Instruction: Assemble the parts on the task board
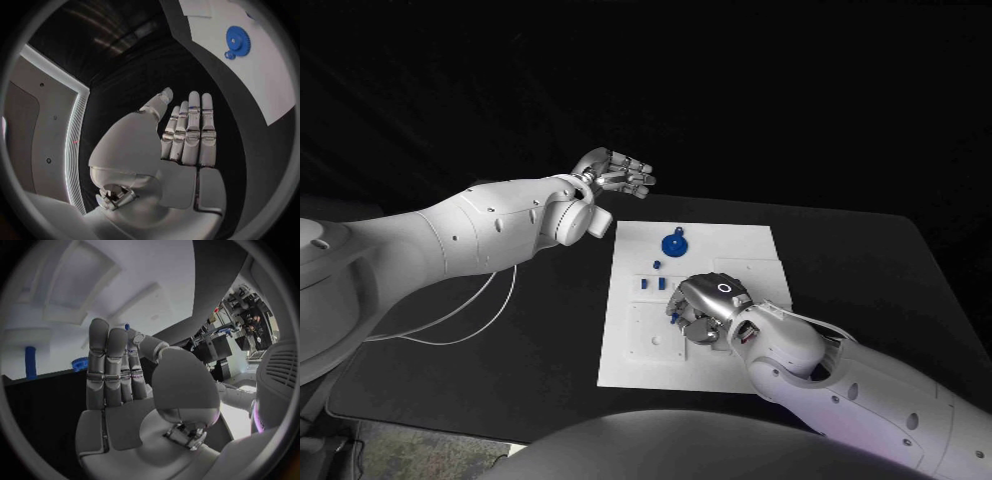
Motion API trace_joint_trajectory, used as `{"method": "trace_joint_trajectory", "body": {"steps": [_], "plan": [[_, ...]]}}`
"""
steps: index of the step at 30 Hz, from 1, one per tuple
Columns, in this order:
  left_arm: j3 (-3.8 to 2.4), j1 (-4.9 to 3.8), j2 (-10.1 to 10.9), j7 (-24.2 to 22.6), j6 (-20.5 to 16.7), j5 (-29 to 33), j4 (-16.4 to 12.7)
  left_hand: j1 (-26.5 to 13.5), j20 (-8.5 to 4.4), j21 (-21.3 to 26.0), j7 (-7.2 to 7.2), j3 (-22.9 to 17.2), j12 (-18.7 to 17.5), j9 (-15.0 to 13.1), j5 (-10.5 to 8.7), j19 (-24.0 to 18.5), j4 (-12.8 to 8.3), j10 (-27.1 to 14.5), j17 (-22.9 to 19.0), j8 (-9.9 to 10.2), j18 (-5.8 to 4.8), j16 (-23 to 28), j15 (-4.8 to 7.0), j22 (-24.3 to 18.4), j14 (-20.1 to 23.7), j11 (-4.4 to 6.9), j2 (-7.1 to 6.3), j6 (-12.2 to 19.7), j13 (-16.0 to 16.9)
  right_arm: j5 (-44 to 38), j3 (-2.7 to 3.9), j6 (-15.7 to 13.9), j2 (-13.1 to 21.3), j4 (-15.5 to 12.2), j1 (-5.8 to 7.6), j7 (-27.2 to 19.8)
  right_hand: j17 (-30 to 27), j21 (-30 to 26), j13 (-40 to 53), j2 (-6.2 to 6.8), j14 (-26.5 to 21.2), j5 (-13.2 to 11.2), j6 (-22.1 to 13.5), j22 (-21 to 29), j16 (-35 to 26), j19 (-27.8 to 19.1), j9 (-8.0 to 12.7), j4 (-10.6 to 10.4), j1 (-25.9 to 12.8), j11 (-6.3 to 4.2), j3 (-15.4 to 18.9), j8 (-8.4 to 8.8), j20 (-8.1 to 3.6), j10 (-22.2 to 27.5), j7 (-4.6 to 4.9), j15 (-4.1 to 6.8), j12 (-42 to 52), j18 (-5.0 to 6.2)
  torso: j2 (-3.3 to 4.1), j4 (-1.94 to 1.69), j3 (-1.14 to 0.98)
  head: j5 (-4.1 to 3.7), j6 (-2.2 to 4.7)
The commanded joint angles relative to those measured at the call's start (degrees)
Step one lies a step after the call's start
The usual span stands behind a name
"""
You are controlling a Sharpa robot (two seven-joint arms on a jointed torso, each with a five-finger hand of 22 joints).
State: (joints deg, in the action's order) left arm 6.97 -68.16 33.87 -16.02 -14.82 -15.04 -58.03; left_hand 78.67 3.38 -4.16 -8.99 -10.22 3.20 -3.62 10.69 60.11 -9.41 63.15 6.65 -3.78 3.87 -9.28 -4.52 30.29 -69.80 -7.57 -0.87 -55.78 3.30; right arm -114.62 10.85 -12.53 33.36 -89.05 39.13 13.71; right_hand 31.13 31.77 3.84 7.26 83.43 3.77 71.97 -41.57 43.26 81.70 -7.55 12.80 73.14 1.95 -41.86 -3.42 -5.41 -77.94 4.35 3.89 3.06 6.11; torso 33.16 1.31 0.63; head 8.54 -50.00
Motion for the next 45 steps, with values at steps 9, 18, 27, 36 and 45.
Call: {"method": "trace_joint_trajectory", "body": {"steps": [9,18,27,36,45], "plan": [[-0.07,0.02,-0.10,-0.39,1.09,0.40,-0.34,-0.77,0.17,0.11,-0.18,0.14,0.24,0.09,0.19,-0.20,-0.09,-0.45,-0.06,0.18,-0.66,-0.07,-0.20,-0.05,0.13,0.00,0.03,0.42,0.07,-3.62,-0.20,1.08,-0.71,0.46,-0.23,1.08,-0.11,-0.68,-0.06,0.24,-0.02,-0.20,0.43,-0.88,0.44,0.05,0.02,0.05,-0.18,-0.76,-0.45,-0.24,-0.10,-1.24,0.00,0.27,0.39,0.81,0.10,0.02,-0.01,-0.04,0.00],[-0.07,0.02,-0.13,-0.28,1.29,0.40,-0.37,-0.77,0.17,0.11,-0.18,0.14,0.24,0.09,0.19,-0.20,-0.09,-0.45,-0.06,0.18,-0.66,-0.07,-0.20,-0.05,0.13,0.00,0.03,0.42,0.07,-4.19,-0.73,2.67,-0.96,0.85,-0.28,1.12,-0.12,-0.93,-0.07,0.26,-0.05,-0.10,0.47,-1.38,0.51,0.10,0.08,0.01,-0.23,-0.78,-0.46,-0.24,-0.09,-1.25,-0.02,0.28,0.40,0.82,0.13,0.00,-0.03,0.08,0.00],[-0.07,0.02,-0.01,-0.20,1.39,0.40,-0.41,-0.76,0.19,0.10,-0.20,0.36,0.23,0.09,0.15,-0.20,-0.36,-0.52,-0.05,0.19,-0.67,-0.10,-0.22,-0.32,0.22,-0.02,0.16,0.50,0.06,-4.64,-1.44,3.36,-0.76,0.88,-0.29,1.61,-0.16,-1.21,-0.06,0.18,-0.06,-0.06,0.47,-1.83,0.53,0.16,0.12,0.17,-0.23,-0.78,-0.25,-0.24,-0.10,-1.25,-0.03,0.28,0.40,0.81,0.15,0.05,-0.03,0.08,0.00],[-0.07,0.01,0.10,-0.13,1.41,0.40,-0.42,-0.76,0.19,0.10,-0.20,0.36,0.23,0.09,0.15,-0.20,-0.36,-0.52,-0.05,0.19,-0.67,-0.10,-0.22,-0.32,0.22,-0.02,0.16,0.50,0.06,-3.97,-1.53,3.79,-0.80,0.91,-0.29,1.41,-0.27,-1.56,-0.17,0.45,-0.18,0.59,0.18,-2.21,0.40,-0.01,0.30,0.16,-0.56,-0.62,-0.22,-0.19,-0.03,-0.68,0.11,0.19,0.37,0.78,0.16,0.04,-0.03,0.09,0.00],[-0.07,0.01,0.16,0.02,1.49,0.39,-0.32,-0.76,0.19,0.10,-0.20,0.36,0.23,0.09,0.15,-0.20,-0.36,-0.52,-0.05,0.19,-0.67,-0.10,-0.22,-0.32,0.22,-0.02,0.16,0.50,0.06,-0.97,-1.54,-0.36,-0.63,0.94,-0.29,0.72,-0.91,-4.46,-0.47,4.46,-0.25,1.81,-7.03,-0.49,0.49,0.94,3.77,-2.38,-1.99,2.93,11.19,-0.17,2.42,13.59,1.02,-2.19,0.33,2.12,0.18,0.06,-0.06,-0.18,0.00]]}}
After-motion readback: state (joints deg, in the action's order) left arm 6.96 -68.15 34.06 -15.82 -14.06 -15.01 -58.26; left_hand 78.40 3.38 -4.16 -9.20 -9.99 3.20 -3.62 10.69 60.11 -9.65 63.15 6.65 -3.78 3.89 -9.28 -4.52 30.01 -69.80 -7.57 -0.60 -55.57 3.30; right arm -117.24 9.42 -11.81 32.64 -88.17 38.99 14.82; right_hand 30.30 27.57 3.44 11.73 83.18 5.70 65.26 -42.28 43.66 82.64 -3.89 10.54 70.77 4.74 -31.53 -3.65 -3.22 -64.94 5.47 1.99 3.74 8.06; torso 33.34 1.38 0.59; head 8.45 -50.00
